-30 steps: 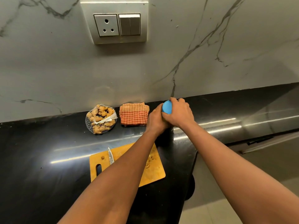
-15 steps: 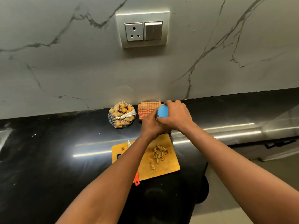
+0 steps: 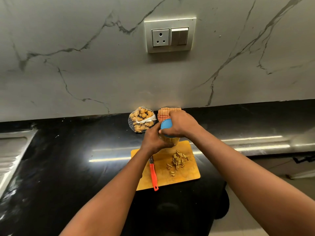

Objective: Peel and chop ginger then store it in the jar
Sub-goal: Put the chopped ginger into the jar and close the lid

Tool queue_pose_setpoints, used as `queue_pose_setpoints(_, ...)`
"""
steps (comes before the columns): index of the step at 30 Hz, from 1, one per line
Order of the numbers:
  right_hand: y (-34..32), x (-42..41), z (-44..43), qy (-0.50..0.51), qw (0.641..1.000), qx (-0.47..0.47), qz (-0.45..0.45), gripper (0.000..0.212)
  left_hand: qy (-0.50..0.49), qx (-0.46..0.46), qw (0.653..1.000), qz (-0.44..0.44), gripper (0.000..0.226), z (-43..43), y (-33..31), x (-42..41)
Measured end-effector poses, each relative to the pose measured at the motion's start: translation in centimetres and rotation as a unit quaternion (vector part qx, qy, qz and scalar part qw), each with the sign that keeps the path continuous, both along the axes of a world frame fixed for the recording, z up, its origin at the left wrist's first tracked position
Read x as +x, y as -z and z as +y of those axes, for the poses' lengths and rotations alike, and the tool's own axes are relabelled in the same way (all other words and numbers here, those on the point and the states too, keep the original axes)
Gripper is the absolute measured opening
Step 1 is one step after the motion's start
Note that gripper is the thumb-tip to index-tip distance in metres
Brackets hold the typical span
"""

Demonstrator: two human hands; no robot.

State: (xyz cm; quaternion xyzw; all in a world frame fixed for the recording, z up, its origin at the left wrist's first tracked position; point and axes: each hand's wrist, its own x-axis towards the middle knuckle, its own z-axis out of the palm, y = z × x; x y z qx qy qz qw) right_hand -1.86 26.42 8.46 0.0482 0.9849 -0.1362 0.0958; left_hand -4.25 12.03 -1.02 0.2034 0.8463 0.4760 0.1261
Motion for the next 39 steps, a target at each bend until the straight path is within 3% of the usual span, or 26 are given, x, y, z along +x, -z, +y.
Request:
queue_pose_setpoints(5,-0.1,-0.5,-0.6,0.002,1.000,0.010,-0.012,0.047,0.000,-0.006,1.000,0.001,0.086,-0.1,0.4,-0.1)
queue_pose_setpoints(9,-0.5,-1.0,0.4,-0.062,0.994,-0.047,-0.070,0.065,0.014,-0.019,1.000,-0.001,0.094,-0.3,0.8,-0.4)
queue_pose_setpoints(16,0.2,-0.8,1.7,-0.004,1.000,-0.010,-0.002,0.058,0.034,-0.001,0.999,-0.019,0.089,0.4,0.5,-0.9)
queue_pose_setpoints(22,0.2,-0.7,3.3,-0.076,0.991,-0.097,-0.049,0.071,0.073,0.005,0.997,-0.022,0.093,0.5,0.3,-1.8)
queue_pose_setpoints(25,0.5,-0.7,3.9,-0.052,0.994,-0.096,-0.030,0.075,0.084,0.000,0.996,-0.017,0.094,0.8,0.0,-2.5)
queue_pose_setpoints(29,0.9,-1.0,4.0,-0.006,0.998,-0.059,-0.007,0.062,0.090,-0.009,0.996,-0.014,0.092,1.7,-0.3,-3.0)
queue_pose_setpoints(36,0.0,-1.6,5.3,-0.111,0.989,-0.090,-0.033,0.067,0.096,-0.024,0.995,-0.020,0.102,2.0,0.2,-4.0)
queue_pose_setpoints(39,-0.3,-1.7,6.1,-0.081,0.991,-0.104,-0.007,0.069,0.085,-0.020,0.996,-0.037,0.098,2.0,0.1,-4.3)
